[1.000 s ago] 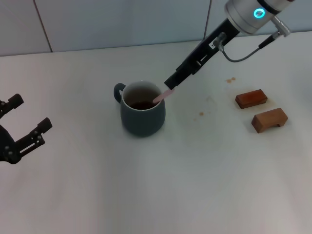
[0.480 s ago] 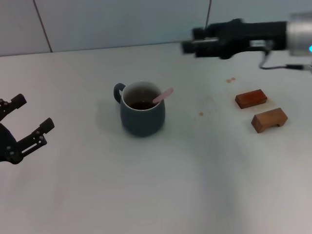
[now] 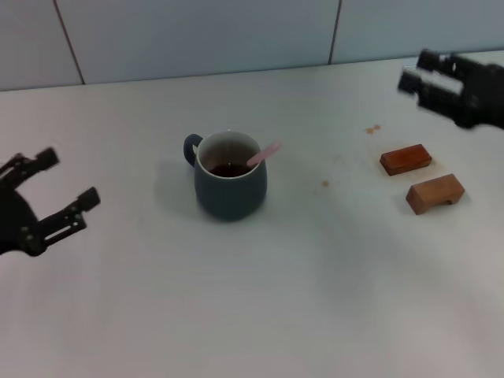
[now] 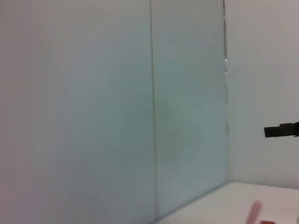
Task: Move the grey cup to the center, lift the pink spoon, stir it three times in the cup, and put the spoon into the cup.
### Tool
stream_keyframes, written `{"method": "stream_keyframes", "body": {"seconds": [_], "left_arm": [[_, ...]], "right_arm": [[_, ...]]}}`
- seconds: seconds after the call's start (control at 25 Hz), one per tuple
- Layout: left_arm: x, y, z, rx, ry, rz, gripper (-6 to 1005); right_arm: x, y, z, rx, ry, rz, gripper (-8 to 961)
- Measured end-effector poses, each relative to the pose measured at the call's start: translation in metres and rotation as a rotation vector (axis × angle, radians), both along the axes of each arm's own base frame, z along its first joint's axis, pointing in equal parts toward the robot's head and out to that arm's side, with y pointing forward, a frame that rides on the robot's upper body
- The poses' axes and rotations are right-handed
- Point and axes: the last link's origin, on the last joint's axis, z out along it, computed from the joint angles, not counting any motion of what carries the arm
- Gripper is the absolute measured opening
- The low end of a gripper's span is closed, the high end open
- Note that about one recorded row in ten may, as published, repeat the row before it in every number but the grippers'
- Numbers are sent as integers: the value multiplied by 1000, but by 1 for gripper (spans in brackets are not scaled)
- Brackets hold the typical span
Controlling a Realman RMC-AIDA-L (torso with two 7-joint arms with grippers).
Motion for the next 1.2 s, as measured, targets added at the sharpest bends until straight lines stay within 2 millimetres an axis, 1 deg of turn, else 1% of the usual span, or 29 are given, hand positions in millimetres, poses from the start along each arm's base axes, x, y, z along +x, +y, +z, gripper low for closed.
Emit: {"method": "stream_keyframes", "body": {"seconds": [0.04, 0.08, 0.24, 0.32, 0.48, 0.64, 0.84, 1.2], "left_arm": [[3, 5, 2, -33, 4, -4, 844], [5, 9, 2, -70, 11, -6, 844], [20, 38, 16, -279, 67, 0, 844], [28, 50, 22, -351, 101, 2, 844], [42, 65, 30, -422, 183, -4, 844], [47, 70, 30, -438, 221, -13, 844], [49, 71, 29, -445, 224, -16, 844], [50, 68, 27, -462, 213, -24, 844]], "right_arm": [[0, -8, 4, -92, -25, 44, 619], [0, -8, 4, -92, -25, 44, 620], [0, -13, 12, -311, -129, 73, 624], [0, -11, 16, -364, -184, 74, 627], [-3, -5, 20, -387, -248, 74, 631], [-4, 0, 21, -379, -267, 69, 632], [-5, 1, 19, -382, -271, 73, 632], [-8, 4, 18, -381, -276, 82, 632]]}}
